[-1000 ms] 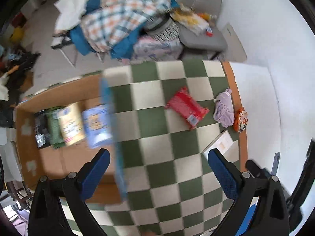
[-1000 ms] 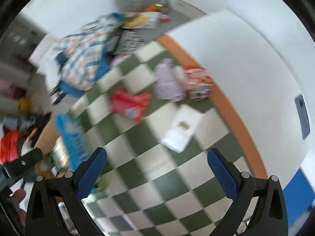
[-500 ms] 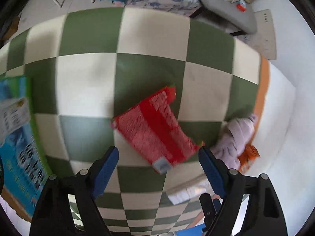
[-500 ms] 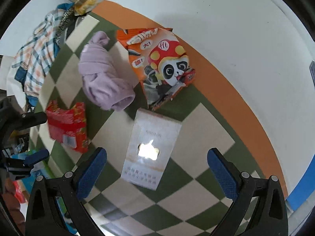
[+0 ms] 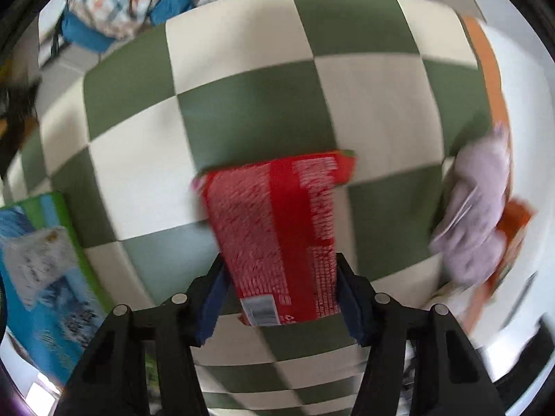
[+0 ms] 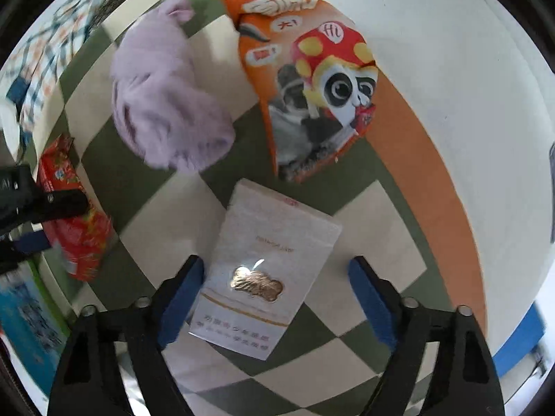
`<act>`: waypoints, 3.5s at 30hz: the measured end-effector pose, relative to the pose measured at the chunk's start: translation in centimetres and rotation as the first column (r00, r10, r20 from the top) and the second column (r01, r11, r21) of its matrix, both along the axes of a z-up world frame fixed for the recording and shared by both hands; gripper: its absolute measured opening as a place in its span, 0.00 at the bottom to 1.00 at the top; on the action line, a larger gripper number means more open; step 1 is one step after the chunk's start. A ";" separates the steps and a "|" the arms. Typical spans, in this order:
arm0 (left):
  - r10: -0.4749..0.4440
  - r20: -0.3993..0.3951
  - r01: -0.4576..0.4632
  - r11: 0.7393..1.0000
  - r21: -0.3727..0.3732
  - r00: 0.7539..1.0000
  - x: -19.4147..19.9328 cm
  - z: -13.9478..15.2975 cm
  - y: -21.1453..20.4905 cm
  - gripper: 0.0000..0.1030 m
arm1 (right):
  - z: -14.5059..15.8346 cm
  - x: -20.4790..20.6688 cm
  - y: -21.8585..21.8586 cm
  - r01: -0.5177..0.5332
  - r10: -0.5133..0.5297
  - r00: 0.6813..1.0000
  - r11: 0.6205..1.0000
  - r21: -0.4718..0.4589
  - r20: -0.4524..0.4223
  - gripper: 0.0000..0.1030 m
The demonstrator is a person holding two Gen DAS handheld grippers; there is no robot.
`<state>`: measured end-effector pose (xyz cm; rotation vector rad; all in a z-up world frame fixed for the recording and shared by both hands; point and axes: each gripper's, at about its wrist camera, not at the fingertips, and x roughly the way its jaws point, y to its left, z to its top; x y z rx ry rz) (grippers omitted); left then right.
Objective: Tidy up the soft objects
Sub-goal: 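Grasp the red snack pack with the left tool while the right tool grasps the white box, then lower both items into the box and open both tools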
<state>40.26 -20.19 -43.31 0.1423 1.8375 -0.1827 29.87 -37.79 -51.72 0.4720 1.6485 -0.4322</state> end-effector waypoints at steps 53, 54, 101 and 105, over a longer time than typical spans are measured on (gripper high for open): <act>0.374 0.210 -0.354 0.927 -0.127 0.904 -13.5 15.6 42.1 0.41 | 19.1 -0.7 40.1 -0.615 0.522 0.770 0.762 0.204 0.367 0.57; 0.373 0.184 -0.356 0.927 -0.121 0.910 -13.4 15.0 42.7 0.41 | 18.3 -0.4 41.5 -0.623 0.537 0.766 0.755 0.204 0.354 0.57; 0.374 0.413 -0.388 0.920 -0.055 0.830 -18.2 17.3 42.7 0.97 | 15.4 -2.7 41.5 -0.630 0.624 0.757 0.776 -0.038 0.192 1.00; 0.361 0.458 -0.380 0.923 -0.055 0.812 -19.3 19.2 41.9 0.97 | 17.2 -3.6 40.8 -0.625 0.623 0.750 0.778 -0.070 0.222 1.00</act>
